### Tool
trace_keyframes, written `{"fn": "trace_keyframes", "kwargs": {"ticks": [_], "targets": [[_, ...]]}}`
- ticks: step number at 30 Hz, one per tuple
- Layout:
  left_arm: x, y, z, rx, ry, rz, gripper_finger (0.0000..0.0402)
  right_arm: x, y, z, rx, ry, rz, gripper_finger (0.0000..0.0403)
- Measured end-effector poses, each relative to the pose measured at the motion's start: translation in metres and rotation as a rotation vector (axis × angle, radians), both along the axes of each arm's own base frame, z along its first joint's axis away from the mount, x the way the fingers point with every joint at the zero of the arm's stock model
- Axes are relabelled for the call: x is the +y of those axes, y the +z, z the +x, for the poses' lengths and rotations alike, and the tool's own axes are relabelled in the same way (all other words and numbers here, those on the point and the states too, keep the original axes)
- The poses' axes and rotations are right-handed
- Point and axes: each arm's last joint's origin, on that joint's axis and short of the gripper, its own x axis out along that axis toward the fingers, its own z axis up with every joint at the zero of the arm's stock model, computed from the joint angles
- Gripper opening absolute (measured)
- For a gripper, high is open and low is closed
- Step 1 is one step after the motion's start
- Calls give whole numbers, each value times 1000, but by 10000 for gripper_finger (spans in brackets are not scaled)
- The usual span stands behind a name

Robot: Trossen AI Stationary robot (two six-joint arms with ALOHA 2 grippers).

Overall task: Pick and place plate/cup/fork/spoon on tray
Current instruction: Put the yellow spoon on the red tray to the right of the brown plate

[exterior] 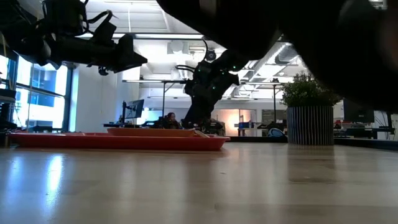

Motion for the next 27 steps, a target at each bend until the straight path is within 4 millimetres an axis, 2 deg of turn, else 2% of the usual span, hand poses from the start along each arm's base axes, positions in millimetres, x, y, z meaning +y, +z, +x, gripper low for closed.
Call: {"fn": "trace_keyframes", "kwargs": {"ticks": [4,10,14,17,20,23,27], "targets": [[0,0,0,0,0,0,140,1,0,-1,-3,14,26,112],[0,0,0,6,2,6,140,-1,1,-2,-25,21,65,11],[0,0,0,7,1,7,140,-3,16,-2,-115,20,140,6],[0,0,0,6,1,6,140,-2,38,-5,-138,-6,96,3],[0,0,0,7,0,5,140,-5,52,-14,-92,-105,56,1],[0,0,0,-4,-2,-6,140,-17,51,-25,28,-320,-16,1],[0,0,0,-6,-5,-8,140,-28,31,-30,161,-547,-64,1]]}}
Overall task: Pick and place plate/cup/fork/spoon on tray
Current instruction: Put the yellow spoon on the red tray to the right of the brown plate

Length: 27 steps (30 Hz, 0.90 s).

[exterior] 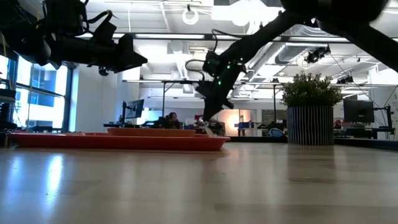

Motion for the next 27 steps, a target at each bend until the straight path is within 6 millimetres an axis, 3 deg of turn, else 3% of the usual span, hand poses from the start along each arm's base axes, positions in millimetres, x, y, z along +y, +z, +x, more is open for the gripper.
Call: {"fn": "trace_keyframes", "kwargs": {"ticks": [8,17,24,27], "targets": [[0,0,0,6,-15,2,140,9,-29,14,-35,-30,165,1],[0,-1,0,17,-15,5,140,11,-24,27,-210,-55,304,0],[0,-1,0,15,-15,-1,140,18,-33,19,-29,-152,251,0],[0,-1,0,15,-15,-1,140,23,-32,25,-18,-215,208,0]]}}
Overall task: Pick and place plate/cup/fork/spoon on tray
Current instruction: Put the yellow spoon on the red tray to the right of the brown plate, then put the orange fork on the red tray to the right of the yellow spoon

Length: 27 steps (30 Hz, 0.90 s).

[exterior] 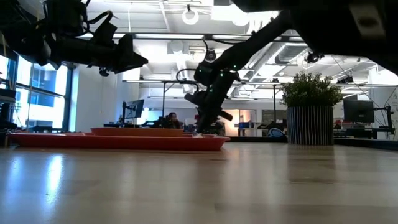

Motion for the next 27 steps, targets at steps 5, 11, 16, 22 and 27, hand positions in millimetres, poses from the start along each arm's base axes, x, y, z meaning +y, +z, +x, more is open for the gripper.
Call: {"fn": "trace_keyframes", "kwargs": {"ticks": [5,11,16,22,27], "targets": [[0,0,0,0,-5,0,140,13,3,13,-45,-64,-2,0],[-1,0,1,7,-28,8,140,24,-2,11,30,-64,49,1],[-1,-1,1,12,-41,-2,140,26,1,15,-18,-12,73,46],[-1,-1,1,9,-54,-10,140,22,8,12,-21,-11,40,151],[-1,-2,1,19,-53,-13,140,33,35,-11,153,98,-20,182]]}}
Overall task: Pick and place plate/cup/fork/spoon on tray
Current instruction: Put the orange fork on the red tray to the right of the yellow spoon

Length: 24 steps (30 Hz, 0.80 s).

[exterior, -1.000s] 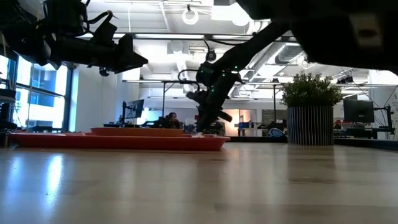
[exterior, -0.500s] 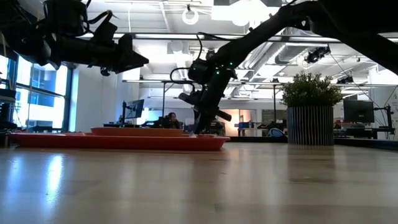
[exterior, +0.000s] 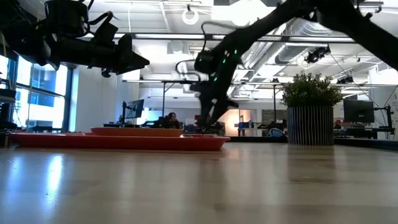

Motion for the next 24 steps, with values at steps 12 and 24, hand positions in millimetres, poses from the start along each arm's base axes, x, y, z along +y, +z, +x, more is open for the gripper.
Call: {"fn": "trace_keyframes", "kwargs": {"ticks": [12,24], "targets": [[0,-6,0,76,3,3,140,144,67,-13,176,294,-167,167],[0,-11,0,111,1,-39,140,254,5,-124,-143,218,31,167]]}}
